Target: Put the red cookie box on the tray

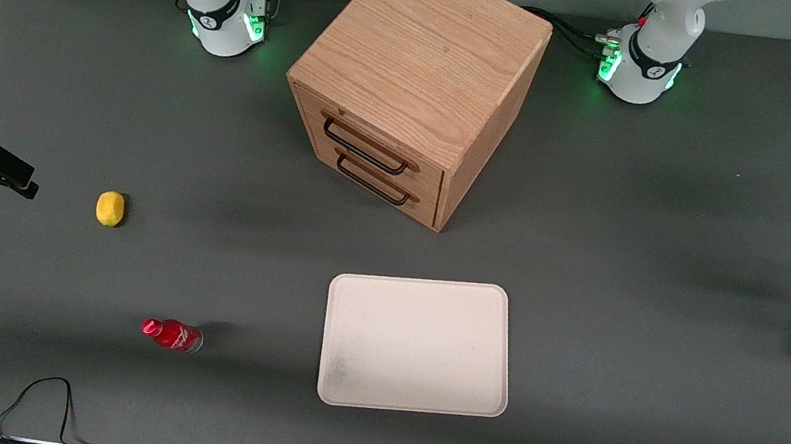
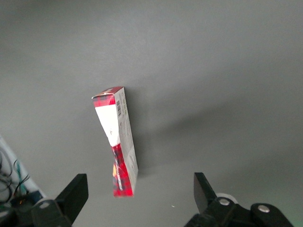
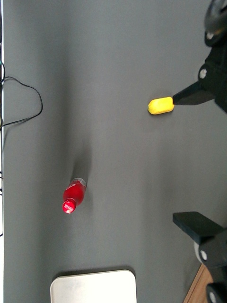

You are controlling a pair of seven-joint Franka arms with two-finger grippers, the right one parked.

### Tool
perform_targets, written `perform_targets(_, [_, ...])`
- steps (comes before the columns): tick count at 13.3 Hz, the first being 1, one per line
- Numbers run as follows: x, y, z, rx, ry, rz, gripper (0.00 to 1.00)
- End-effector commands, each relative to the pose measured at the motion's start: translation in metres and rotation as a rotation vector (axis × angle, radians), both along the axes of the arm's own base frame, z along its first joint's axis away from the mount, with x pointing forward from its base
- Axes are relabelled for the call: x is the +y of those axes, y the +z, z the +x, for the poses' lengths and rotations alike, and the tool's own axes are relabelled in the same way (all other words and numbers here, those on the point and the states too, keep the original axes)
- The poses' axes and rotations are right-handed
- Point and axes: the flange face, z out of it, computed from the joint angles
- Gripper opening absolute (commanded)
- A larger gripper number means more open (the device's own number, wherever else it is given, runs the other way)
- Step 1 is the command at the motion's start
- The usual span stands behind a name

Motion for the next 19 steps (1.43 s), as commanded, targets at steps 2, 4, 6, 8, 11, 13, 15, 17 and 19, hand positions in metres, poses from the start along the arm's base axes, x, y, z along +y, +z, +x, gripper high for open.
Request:
perform_targets(2, [0.068, -0.090, 0.019, 0.005, -0.051, -0.004, 0.99])
perform_targets(4, [0.085, -0.125, 0.015, -0.001, -0.022, -0.032, 0.99])
perform_targets(6, [0.098, -0.167, 0.011, -0.009, 0.004, -0.049, 0.98])
perform_targets(8, [0.098, -0.186, 0.007, 0.009, 0.015, -0.067, 0.90])
perform_targets(11, [0.101, -0.189, 0.004, 0.016, 0.027, -0.069, 0.00])
perform_targets(13, [0.100, -0.189, 0.004, 0.017, 0.034, -0.066, 0.00])
perform_targets(15, [0.101, -0.189, 0.004, 0.018, 0.037, -0.064, 0.00])
perform_targets(17, [0.099, -0.188, 0.004, 0.021, 0.050, -0.069, 0.00])
perform_targets(19, [0.093, -0.179, 0.007, 0.021, 0.068, -0.067, 0.00])
